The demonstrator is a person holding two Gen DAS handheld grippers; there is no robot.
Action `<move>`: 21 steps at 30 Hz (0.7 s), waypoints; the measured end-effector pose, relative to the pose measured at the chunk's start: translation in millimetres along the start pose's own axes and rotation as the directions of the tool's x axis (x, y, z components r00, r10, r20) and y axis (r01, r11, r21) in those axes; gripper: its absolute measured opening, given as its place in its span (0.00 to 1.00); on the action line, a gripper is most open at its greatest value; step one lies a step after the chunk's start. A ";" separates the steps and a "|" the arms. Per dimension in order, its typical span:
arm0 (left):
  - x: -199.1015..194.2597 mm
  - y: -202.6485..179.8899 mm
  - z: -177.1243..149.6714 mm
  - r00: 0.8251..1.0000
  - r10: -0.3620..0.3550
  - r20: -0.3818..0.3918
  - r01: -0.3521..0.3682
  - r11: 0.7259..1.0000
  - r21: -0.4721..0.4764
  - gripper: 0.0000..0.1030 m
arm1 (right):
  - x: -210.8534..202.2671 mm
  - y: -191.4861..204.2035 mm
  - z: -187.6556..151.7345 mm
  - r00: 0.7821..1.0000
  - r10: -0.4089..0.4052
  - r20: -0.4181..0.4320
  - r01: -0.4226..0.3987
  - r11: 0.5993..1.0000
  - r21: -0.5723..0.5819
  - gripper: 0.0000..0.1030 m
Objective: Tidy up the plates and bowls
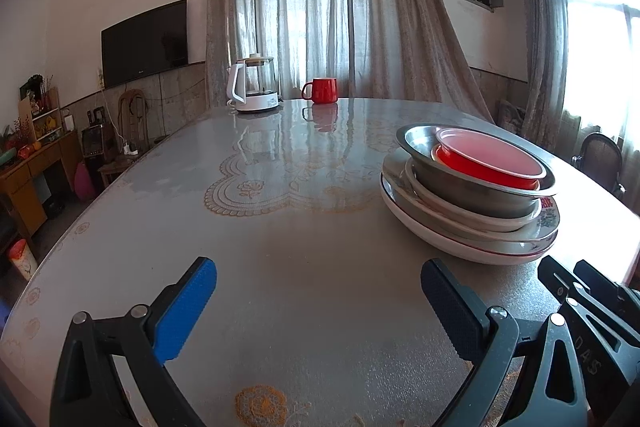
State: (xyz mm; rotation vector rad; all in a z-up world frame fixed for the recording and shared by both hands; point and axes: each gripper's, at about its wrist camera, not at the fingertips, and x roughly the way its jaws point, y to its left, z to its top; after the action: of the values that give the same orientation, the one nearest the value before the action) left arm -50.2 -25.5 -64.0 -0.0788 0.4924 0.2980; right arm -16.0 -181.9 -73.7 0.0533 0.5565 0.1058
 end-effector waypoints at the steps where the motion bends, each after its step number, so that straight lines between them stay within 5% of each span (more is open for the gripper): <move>1: 0.0 0.2 0.3 1.000 -0.004 -0.002 0.004 1.000 -0.002 1.00 | -0.2 0.9 -0.1 1.000 -0.005 0.002 0.005 1.000 -0.005 0.44; 21: 3.5 -10.7 -2.2 0.998 -0.037 -0.043 0.038 0.999 0.024 1.00 | 3.9 1.3 1.5 1.000 -0.023 0.002 0.023 0.999 -0.041 0.44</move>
State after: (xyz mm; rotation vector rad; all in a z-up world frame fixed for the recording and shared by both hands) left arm -45.0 -35.1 -67.6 -0.0702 0.5358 0.2534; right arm -12.1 -180.2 -74.4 0.0072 0.5532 0.0946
